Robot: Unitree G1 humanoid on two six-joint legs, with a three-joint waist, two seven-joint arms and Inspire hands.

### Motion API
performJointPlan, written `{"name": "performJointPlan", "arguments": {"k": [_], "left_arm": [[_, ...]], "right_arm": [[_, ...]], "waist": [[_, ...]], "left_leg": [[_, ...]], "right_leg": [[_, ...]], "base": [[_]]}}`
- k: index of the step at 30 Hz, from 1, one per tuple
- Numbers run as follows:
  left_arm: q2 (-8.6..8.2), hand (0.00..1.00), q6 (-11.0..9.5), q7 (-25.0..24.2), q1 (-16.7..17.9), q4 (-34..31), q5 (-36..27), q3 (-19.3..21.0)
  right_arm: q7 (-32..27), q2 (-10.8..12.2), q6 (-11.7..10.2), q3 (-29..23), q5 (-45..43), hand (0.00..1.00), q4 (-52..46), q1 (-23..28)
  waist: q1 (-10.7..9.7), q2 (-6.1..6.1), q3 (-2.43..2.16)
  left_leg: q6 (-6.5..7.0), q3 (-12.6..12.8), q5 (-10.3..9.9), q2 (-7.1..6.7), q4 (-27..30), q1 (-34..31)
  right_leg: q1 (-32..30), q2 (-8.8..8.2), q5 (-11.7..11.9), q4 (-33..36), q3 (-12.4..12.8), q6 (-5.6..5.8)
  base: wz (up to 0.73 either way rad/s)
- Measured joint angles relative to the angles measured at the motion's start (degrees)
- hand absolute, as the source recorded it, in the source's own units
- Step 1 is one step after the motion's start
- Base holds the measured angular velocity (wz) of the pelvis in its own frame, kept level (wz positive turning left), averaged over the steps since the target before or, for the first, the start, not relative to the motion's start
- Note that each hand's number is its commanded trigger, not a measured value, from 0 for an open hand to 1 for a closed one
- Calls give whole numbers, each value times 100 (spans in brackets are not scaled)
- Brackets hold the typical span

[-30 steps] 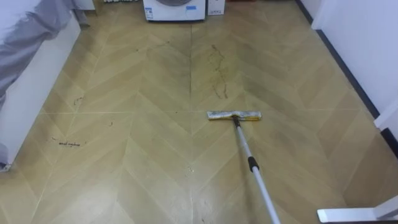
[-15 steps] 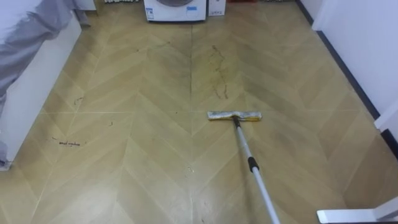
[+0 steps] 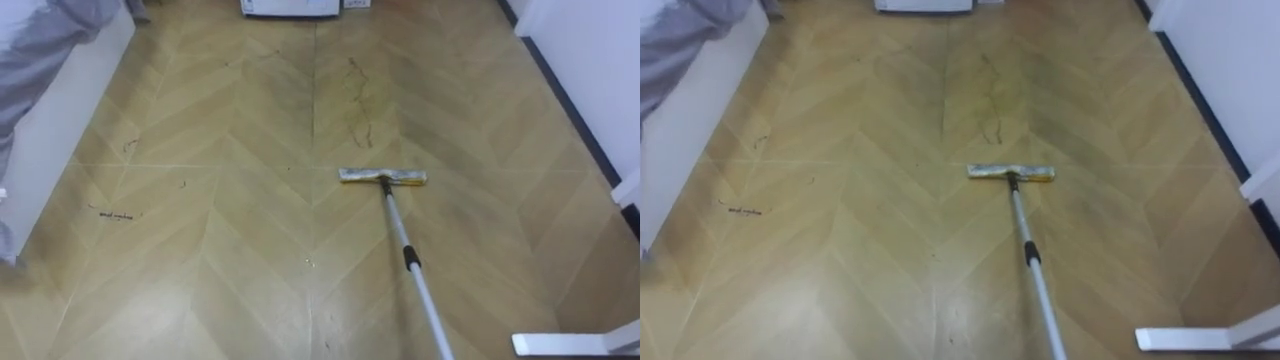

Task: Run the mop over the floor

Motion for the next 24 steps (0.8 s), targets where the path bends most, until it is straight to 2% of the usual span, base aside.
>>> {"name": "performJointPlan", "arguments": {"k": [1, 2, 4, 8, 11, 14, 17, 19, 24], "left_arm": [[11, 0, -22, 22, -101, 5, 8, -1], [13, 0, -66, 91, -192, 19, 7, -1], [21, 0, -176, 166, -365, 186, 6, -1], [23, 0, -299, 338, -745, 513, -256, -10], [32, 0, -336, 497, -867, 679, -451, 17], [51, 0, -334, 620, -1000, 802, -823, 23], [58, 0, -306, 693, -1024, 889, -908, 28], [65, 0, -161, 747, -1008, 891, -1172, -19], [69, 0, -103, 867, -996, 887, -1614, -266]], "right_arm": [[-17, 1, -8, 0, 126, 100, 40, -59], [-52, 1, -21, 1, 223, 100, 86, -122], [-98, -1, -62, -1, 307, 100, 134, -255], [-250, -24, -145, -6, 562, 100, 344, -567], [-387, -42, -264, -1, 763, 100, 357, -594], [-536, -43, -286, 2, 987, 100, 365, -630], [-627, -44, -285, 7, 1090, 100, 392, -632], [-715, -53, -261, 32, 1142, 100, 441, -613], [-790, -56, -172, 209, 1286, 100, 578, -722]], "waist": [[-2, 29, 10], [11, 13, 48], [25, 39, 67], [-15, 162, 135], [35, 202, 154], [117, 220, 147], [194, 229, 148], [178, 279, 153], [364, 291, 137]], "left_leg": [[0, -14, 0, 0, 70, -116], [0, -14, 0, 4, 140, -274], [0, -12, 0, 14, 270, -539], [8, -25, 5, 41, 671, -1296], [8, -24, 5, 67, 938, -1722], [6, -27, 3, 44, 1366, -2400], [-35, -58, -24, -1, 1842, -3063], [-101, -160, -146, -35, 2294, -3524], [-287, -189, -325, -24, 3261, -4134]], "right_leg": [[-78, 0, 5, 22, -32, -3], [-230, -2, 5, 107, -43, -4], [-484, 2, 10, 217, -59, -12], [-1184, -2, 11, 550, -179, -18], [-1659, -12, -32, 957, -200, -48], [-2370, -69, -207, 1539, -192, -113], [-3107, -145, -453, 2228, -172, -169], [-3593, -209, -707, 2835, -230, -245], [-4309, -371, -1154, 4040, -251, -495]], "base": [[11], [10], [4], [13], [6], [12], [13], [20], [2]]}}
